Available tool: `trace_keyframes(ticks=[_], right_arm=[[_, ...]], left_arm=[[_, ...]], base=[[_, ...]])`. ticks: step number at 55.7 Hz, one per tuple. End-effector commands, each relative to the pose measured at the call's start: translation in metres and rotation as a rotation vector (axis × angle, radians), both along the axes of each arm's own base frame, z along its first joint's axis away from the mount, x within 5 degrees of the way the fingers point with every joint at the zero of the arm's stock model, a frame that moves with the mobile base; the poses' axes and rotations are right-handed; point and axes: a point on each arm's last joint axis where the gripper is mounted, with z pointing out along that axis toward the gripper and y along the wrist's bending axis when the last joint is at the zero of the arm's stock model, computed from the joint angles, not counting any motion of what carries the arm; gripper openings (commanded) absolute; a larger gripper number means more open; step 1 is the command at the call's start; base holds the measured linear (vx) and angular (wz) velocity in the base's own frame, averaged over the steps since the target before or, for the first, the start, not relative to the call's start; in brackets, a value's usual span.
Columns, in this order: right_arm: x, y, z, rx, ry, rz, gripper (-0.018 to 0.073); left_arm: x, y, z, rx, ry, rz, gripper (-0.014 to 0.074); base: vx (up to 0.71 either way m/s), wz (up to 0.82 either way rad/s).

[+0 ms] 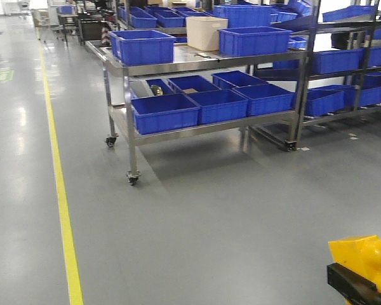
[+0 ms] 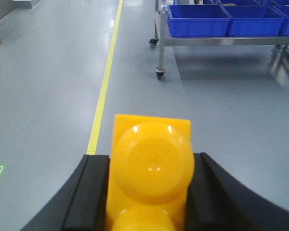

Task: Pick red and yellow blocks into blue bin
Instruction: 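Drive the base away from the table toward the bin shelves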

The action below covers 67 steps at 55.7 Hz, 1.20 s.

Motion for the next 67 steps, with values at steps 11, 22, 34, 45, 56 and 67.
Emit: trace_keyframes(ticks=[11,22,34,45,56,67], right_arm=[[-0.0001,-0.0001,0.0192,0.03,-0.119,0.006,-0.0011],[0.0,-0.0001,0.0192,0.03,-0.12,0.006,-0.0011],[0.0,-0.0001,0.0192,0.03,-0.12,0.006,-0.0011],[0.0,-0.0001,0.0191,0.03,-0.118,0.006,-0.0011],[0.0,-0.0001,0.0189,0.029,-0.116,0.006,-0.0011],[-0.0001,-0.0002,0.0186,0.028,-0.113,0.006,-0.0011]], left_arm=[[0.0005,0.0005,0.017,-0.029,-0.104,0.01,0.0],[0.0005,0.0005,0.017,-0.029,-0.104,0.01,0.0],[0.0005,0.0005,0.017,-0.029,-0.104,0.01,0.0],[0.0007,0.0004,0.0169,-0.029,-0.103,0.01,0.0],[0.0007,0.0004,0.0169,-0.029,-0.103,0.01,0.0],[0.0007,0.0004,0.0169,-0.029,-0.103,0.01,0.0]], base=[[0.18,0.23],[0.24,0.18],[0.32,0.02],[0.4,-0.16],[0.45,-0.21],[0.48,-0.23]])
